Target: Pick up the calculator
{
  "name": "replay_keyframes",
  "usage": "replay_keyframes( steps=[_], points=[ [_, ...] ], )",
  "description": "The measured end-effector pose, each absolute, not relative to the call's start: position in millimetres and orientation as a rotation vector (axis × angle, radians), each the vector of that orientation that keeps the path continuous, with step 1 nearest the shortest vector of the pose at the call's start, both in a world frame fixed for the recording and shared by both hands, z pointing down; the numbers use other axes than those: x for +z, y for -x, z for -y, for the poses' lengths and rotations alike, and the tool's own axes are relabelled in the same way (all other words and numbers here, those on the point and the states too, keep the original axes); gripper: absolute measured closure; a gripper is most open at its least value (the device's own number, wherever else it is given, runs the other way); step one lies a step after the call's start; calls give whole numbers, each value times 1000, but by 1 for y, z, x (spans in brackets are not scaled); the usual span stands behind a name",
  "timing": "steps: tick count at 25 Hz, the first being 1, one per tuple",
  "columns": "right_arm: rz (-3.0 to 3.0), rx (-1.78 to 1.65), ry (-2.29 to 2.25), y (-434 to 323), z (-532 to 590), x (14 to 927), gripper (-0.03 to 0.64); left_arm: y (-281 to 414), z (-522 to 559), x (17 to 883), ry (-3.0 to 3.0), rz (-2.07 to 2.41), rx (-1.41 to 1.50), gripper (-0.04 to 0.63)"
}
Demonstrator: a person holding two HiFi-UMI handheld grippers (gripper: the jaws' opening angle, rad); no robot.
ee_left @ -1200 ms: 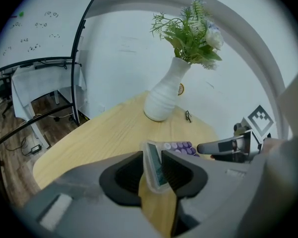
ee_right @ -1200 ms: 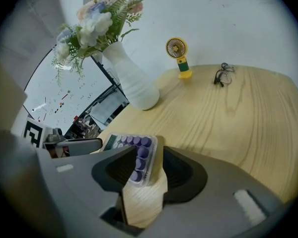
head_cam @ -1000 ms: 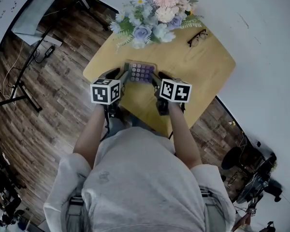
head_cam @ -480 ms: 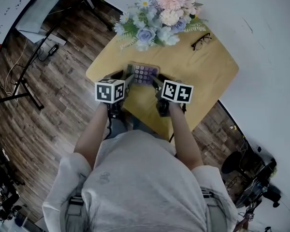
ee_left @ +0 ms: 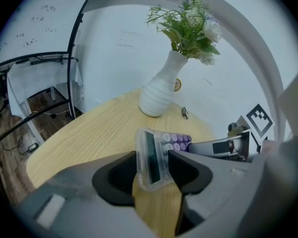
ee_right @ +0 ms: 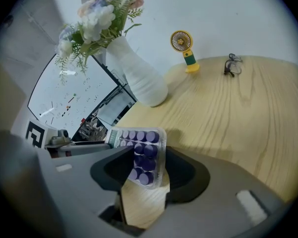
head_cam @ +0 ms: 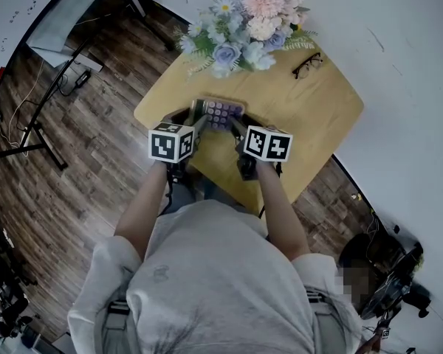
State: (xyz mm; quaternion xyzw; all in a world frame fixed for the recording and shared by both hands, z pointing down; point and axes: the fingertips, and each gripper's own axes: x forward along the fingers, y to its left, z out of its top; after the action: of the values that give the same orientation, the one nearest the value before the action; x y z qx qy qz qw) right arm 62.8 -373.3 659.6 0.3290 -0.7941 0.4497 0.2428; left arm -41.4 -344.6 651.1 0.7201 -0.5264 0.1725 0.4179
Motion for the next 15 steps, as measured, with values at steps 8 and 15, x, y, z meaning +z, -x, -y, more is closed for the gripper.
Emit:
replay_keyframes(
  steps=[8,15],
  points=[
    [2311,1144,-987,-51,378,621,417,53,351,614,-1929,1394,453,394],
    [2391,1034,-1088,-47,375,588,417,57,349,584,-2023,1421,441,394]
  ],
)
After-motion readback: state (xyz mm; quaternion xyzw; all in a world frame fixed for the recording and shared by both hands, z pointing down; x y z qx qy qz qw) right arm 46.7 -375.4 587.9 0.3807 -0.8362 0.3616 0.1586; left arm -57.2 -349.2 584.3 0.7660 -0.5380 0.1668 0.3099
